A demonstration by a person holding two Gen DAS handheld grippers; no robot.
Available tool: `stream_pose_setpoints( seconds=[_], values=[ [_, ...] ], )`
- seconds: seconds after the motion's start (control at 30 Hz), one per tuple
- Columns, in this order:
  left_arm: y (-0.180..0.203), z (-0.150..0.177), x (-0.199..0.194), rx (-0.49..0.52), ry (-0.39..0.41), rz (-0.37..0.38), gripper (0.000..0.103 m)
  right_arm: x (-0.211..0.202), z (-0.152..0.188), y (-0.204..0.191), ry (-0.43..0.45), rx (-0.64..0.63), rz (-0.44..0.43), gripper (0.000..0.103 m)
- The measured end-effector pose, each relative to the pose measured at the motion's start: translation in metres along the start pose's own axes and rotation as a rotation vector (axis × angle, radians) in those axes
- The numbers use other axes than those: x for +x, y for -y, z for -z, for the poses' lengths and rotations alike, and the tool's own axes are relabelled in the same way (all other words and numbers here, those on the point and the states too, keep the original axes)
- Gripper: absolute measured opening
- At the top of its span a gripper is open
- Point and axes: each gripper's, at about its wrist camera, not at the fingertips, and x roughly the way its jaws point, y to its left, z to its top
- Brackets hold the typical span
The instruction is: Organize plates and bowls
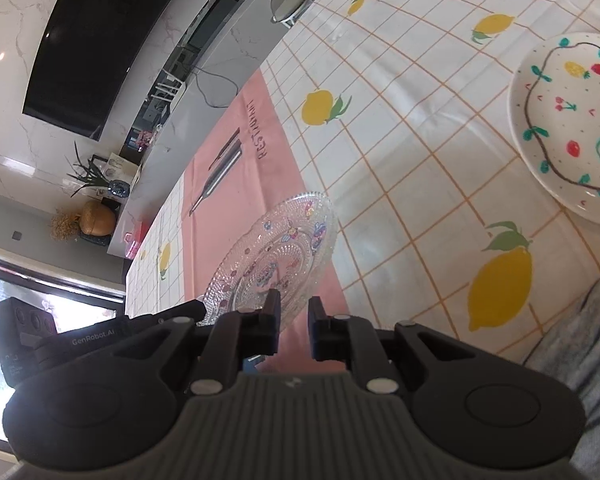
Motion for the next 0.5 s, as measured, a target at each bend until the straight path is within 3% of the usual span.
stream_pose_setpoints(
  seconds=[0.13, 0.23, 0.37, 0.43, 0.5],
  values=[
    [0.014, 0.002, 0.006, 0.027, -0.011, -0.027, 0.010, -0.004, 0.006, 0.009, 0.005, 0.018, 0.035, 0.013],
    [0.021, 0.003, 0.010, 0.029, -0.069, 0.102, 0.009, -0.004, 0.011, 0.010, -0.015, -0.014, 0.055, 0.010],
    [0.036, 0.005, 0.016, 0.066, -0.036, 0.010, 0.009, 0.007, 0.019, 0.012, -0.052, -0.027, 0.088, 0.002],
    [0.033, 0.003, 0.016, 0.051, -0.034, 0.021, 0.009, 0.012, 0.020, 0.014, -0.043, -0.035, 0.129, 0.000],
    [0.030, 0.002, 0.015, 0.039, -0.027, 0.018, 0.009, 0.013, 0.020, 0.014, -0.046, -0.045, 0.114, 0.000]
  ],
)
